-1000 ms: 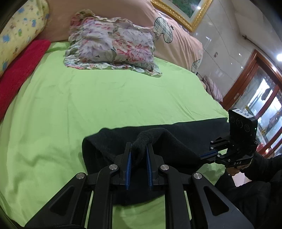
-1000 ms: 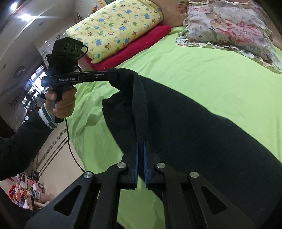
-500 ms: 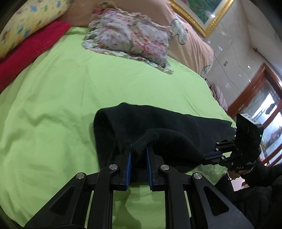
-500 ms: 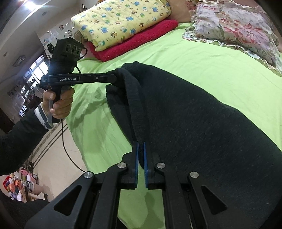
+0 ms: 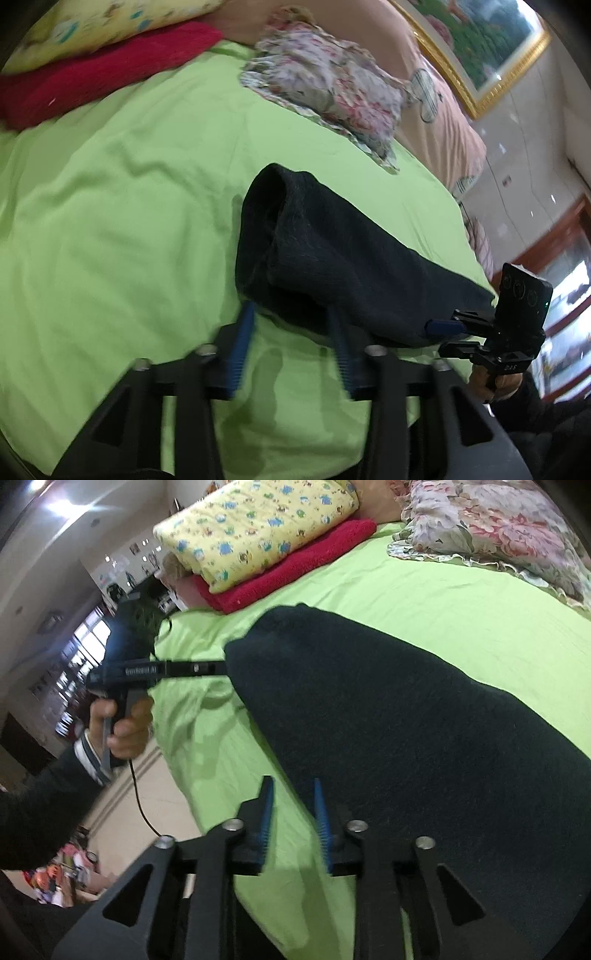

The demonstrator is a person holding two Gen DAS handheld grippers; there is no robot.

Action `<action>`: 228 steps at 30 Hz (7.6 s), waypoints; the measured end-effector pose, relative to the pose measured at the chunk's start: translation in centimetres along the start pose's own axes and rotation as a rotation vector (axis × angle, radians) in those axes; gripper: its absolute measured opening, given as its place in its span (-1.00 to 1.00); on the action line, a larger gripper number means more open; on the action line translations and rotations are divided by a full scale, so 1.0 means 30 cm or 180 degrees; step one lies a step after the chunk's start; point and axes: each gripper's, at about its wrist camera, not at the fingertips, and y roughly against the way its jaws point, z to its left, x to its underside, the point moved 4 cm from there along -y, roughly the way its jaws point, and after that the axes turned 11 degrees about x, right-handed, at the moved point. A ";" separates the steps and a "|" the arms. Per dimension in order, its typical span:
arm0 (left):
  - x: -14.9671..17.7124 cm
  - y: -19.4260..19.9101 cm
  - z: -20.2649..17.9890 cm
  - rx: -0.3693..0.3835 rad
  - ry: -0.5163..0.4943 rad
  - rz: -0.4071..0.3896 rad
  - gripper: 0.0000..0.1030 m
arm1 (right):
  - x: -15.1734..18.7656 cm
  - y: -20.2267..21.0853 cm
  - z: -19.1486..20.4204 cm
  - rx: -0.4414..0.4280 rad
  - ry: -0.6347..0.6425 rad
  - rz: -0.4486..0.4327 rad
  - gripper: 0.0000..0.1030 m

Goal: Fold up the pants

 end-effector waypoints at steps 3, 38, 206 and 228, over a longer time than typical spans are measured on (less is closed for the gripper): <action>0.021 0.012 -0.027 -0.0016 0.0124 -0.0100 0.06 | -0.009 0.023 -0.015 -0.0039 -0.0087 -0.0102 -0.17; -0.013 -0.150 0.052 -0.0048 0.1186 -0.0541 -0.13 | -0.243 -0.053 -0.466 0.0468 -0.0871 0.0262 -0.17; -0.103 -0.974 -1.230 0.2217 -0.1692 0.1554 -0.79 | 0.291 0.758 -0.548 -0.0065 -0.2087 -0.2053 -0.70; -0.059 -0.930 -0.752 0.1710 -0.0974 0.1401 -0.79 | 0.198 0.355 -0.467 -0.0307 -0.1927 -0.1141 -0.71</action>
